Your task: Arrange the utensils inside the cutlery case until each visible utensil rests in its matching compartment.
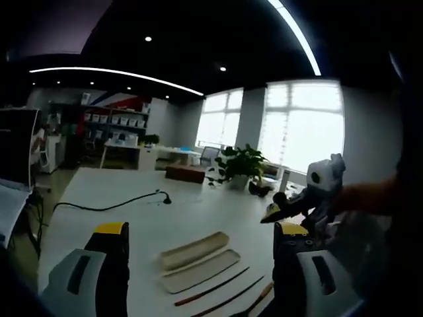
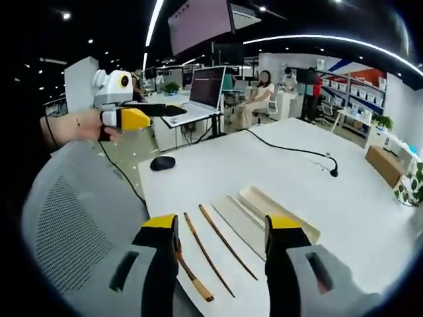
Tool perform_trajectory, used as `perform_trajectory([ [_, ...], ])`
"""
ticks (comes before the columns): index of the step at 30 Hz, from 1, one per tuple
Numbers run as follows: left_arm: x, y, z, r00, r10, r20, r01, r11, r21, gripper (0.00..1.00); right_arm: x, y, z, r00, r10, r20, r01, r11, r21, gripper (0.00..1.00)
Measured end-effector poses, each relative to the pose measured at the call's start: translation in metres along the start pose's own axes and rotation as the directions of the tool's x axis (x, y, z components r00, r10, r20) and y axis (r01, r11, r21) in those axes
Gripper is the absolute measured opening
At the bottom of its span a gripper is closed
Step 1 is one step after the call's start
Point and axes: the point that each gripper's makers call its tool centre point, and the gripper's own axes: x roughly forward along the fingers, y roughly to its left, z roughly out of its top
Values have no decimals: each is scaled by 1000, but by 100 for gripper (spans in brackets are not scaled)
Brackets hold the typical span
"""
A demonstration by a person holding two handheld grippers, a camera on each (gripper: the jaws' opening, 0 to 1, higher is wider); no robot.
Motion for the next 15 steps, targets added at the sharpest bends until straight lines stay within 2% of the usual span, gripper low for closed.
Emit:
perform_trajectory([
  [3,2,0,-2,1000,-1,-13,1,1000,19,92,1,-4,-1,1000,12,-23,-13,1000,-27,45],
  [6,2,1,-4,1000,-3,-26,4,1000,31,92,5,-5,-3,998,31,-49,-33,998,-44,46],
  [11,2,3,-11,998,13,-63,-10,998,55,91,11,2,-12,988,97,-123,-107,991,-79,41],
  [13,2,5,-15,996,19,-84,-12,997,77,90,14,9,-13,982,139,-130,-157,977,-142,42],
  [15,2,3,-17,996,8,-93,-2,998,64,90,16,12,-19,974,153,-165,-177,975,-137,39],
])
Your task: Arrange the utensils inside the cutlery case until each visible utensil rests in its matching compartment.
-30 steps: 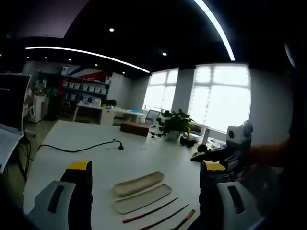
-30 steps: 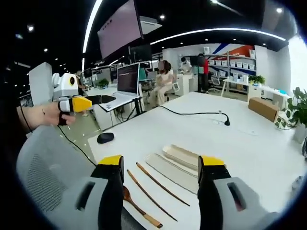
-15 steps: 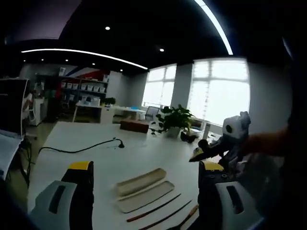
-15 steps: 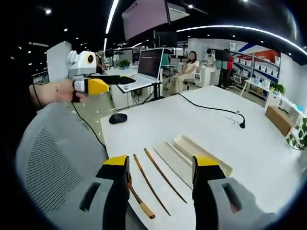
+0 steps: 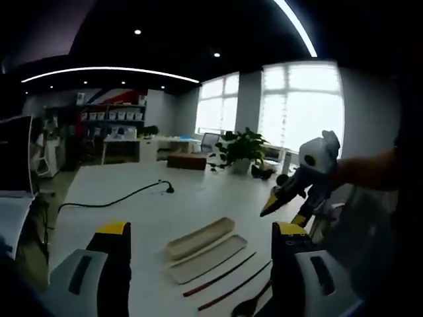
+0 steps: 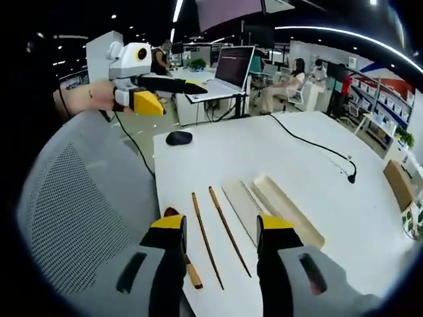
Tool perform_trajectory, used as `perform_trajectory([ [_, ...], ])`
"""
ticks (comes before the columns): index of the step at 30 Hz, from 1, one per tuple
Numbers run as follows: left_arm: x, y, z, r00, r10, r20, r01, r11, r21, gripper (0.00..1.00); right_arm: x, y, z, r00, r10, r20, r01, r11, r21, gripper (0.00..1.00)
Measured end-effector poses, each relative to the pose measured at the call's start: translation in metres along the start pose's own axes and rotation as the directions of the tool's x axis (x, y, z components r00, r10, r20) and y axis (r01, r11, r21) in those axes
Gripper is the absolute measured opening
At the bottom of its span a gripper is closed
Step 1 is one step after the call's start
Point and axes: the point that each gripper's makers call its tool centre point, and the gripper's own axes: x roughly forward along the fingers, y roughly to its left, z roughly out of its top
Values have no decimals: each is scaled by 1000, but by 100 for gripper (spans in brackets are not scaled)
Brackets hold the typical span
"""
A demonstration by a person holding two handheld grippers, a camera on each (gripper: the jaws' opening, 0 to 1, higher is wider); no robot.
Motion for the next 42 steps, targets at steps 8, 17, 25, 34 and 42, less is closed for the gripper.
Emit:
perform_trajectory([
  [8,0,2,-6,999,13,-41,-12,1000,24,85,17,3,-28,990,38,-132,-41,999,-15,33],
  [17,-1,3,-7,999,11,-46,-11,1000,5,77,38,4,-27,985,78,-156,-75,997,26,32],
  [25,-2,-3,-12,997,-19,-76,18,1000,-15,71,58,14,-38,956,143,-256,-145,989,9,28],
  [34,-2,-4,-13,996,-25,-83,24,1000,-12,72,73,24,-48,928,176,-329,-187,982,-2,26],
  [42,-3,-4,-17,994,-21,-106,20,1000,-4,71,84,25,-66,897,165,-411,-189,982,-18,25],
])
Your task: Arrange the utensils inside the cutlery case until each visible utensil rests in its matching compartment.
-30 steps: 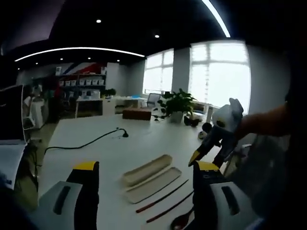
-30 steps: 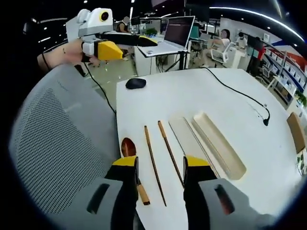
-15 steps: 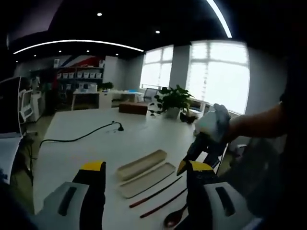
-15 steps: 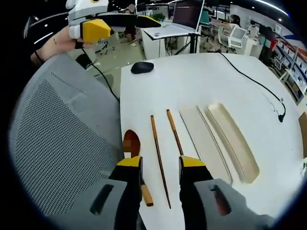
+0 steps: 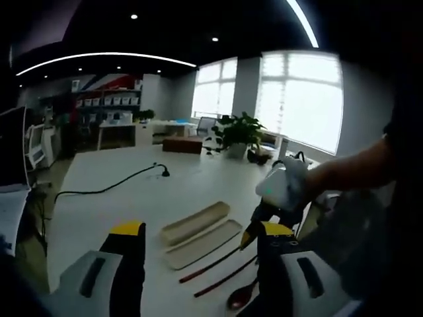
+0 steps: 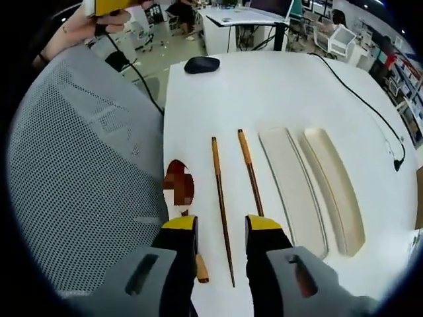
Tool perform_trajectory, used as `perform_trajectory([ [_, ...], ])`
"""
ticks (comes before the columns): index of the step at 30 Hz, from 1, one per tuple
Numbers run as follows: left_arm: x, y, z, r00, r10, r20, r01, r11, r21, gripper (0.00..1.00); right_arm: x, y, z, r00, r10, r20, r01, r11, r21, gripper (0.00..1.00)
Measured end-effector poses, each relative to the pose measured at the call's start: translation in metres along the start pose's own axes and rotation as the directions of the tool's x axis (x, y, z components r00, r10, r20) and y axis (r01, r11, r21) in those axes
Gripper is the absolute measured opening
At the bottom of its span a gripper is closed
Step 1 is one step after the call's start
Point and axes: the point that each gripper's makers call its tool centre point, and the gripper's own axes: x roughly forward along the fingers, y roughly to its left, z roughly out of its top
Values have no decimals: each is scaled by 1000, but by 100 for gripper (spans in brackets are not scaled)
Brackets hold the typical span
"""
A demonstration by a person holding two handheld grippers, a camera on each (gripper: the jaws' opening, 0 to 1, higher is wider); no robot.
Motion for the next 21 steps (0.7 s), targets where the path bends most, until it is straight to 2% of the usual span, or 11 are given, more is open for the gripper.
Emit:
perform_trajectory([
  [8,1,0,-2,1000,-2,-17,2,1000,0,68,14,-2,2,1000,-4,-30,3,1000,-19,22],
  [12,0,1,-4,1000,4,-23,-4,1000,-2,68,23,-4,-1,998,-11,-59,9,999,-31,17],
  [14,0,2,-4,1000,5,-23,-5,1000,-4,67,26,-4,-4,996,-12,-89,10,999,-31,19],
  [16,0,2,-4,1000,8,-23,-8,1000,-4,68,29,-3,-4,996,-7,-91,4,999,-33,20],
  [19,0,2,-3,1000,7,-21,-7,1000,-9,68,33,-4,-5,995,-8,-101,4,999,-42,16],
  [21,0,2,-4,1000,6,-23,-6,1000,-8,68,36,-4,-6,993,-11,-114,6,999,-47,18],
])
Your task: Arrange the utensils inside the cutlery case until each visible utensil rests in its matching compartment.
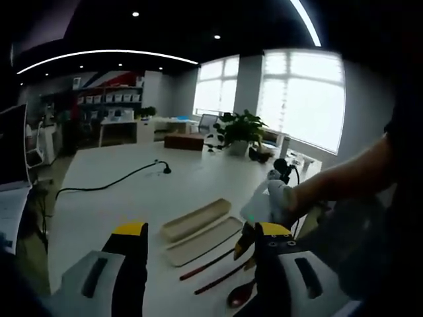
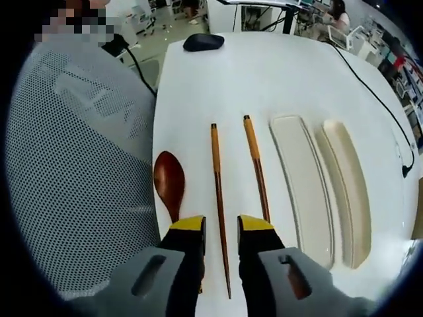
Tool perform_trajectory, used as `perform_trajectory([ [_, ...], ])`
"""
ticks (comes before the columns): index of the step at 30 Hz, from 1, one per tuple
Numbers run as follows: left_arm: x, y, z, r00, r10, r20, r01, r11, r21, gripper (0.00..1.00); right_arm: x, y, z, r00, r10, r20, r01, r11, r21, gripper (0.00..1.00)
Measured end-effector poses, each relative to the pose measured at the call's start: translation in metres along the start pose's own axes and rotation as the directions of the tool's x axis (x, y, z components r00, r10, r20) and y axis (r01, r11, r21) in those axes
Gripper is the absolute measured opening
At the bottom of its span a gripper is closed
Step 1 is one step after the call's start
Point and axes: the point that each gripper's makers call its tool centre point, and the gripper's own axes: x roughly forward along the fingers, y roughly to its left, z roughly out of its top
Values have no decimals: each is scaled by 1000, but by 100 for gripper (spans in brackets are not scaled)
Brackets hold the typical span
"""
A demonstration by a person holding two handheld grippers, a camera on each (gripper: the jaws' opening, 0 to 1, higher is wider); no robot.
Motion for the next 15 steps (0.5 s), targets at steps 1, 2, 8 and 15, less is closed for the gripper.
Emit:
perform_trajectory([
  [1,0,0,0,1000,0,-1,0,1000,1,68,0,0,0,1000,0,-2,0,1000,-1,19],
  [2,0,1,-1,1000,5,-4,-5,1000,2,69,2,0,-1,1000,4,-5,-4,1000,-10,18],
  [8,0,2,0,1000,10,0,-10,1000,-3,69,10,-1,-1,1000,8,-30,-8,1000,-14,16],
  [15,2,0,-3,1000,3,-15,-3,1000,7,69,17,-2,-7,996,2,-85,-5,999,-34,15],
])
